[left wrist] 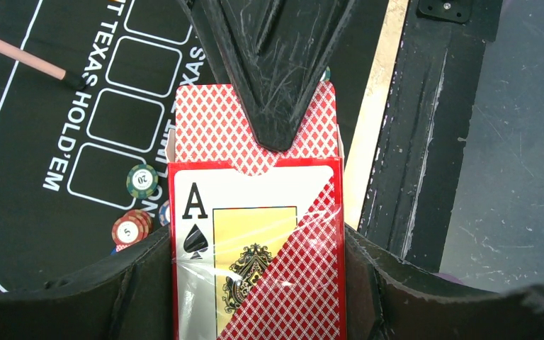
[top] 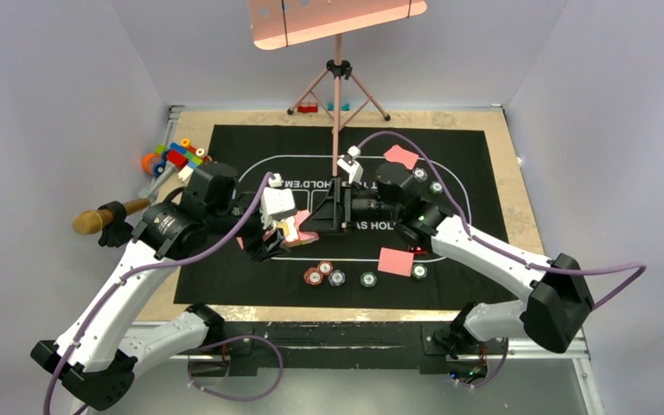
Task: Distribute texas hold em gaming equipment
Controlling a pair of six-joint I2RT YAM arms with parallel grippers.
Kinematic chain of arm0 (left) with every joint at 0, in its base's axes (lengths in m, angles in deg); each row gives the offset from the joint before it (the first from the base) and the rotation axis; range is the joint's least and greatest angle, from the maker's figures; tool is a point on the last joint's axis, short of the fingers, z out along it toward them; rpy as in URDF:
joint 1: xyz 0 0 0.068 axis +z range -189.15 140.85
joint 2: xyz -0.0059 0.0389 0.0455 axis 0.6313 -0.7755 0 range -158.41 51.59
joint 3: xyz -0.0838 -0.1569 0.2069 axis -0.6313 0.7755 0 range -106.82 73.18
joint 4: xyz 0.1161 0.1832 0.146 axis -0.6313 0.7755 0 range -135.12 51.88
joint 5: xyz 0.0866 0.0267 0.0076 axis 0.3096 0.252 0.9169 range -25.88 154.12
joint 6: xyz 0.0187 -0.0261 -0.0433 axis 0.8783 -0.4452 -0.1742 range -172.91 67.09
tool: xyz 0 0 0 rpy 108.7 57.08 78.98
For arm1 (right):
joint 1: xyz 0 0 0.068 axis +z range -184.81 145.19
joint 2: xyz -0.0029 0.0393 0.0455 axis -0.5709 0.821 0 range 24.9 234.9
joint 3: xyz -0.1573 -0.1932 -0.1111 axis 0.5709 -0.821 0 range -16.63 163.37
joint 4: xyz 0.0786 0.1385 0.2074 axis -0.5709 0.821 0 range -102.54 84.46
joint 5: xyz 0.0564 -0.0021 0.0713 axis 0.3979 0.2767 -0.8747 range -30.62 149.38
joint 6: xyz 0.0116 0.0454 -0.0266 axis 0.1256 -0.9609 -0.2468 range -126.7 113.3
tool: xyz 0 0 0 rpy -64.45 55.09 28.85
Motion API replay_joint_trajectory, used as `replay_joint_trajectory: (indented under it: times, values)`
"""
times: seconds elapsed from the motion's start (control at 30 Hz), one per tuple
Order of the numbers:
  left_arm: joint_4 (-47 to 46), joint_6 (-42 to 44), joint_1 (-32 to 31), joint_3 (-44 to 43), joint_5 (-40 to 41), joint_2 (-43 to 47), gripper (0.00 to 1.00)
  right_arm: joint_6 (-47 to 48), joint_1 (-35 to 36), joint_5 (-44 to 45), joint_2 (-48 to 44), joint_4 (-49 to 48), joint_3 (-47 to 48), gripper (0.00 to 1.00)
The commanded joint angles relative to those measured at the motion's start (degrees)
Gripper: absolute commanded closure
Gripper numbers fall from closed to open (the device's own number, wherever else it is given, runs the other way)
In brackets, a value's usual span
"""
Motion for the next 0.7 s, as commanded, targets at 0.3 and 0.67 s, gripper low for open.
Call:
replay_joint_trajectory:
  times: [0.3,0.67]
  values:
    - [-3.0,-0.5,0.0,-2.4,-2.7,1.7,1.0,-0.1,-2.3,0.5,-2.8,0.2,-2.9,0.46]
    - [-3.6,-0.8,0.0,-2.1,-2.8,1.7,1.0,-0.2,-4.2,0.5,-6.8,1.3,-3.8,0.57]
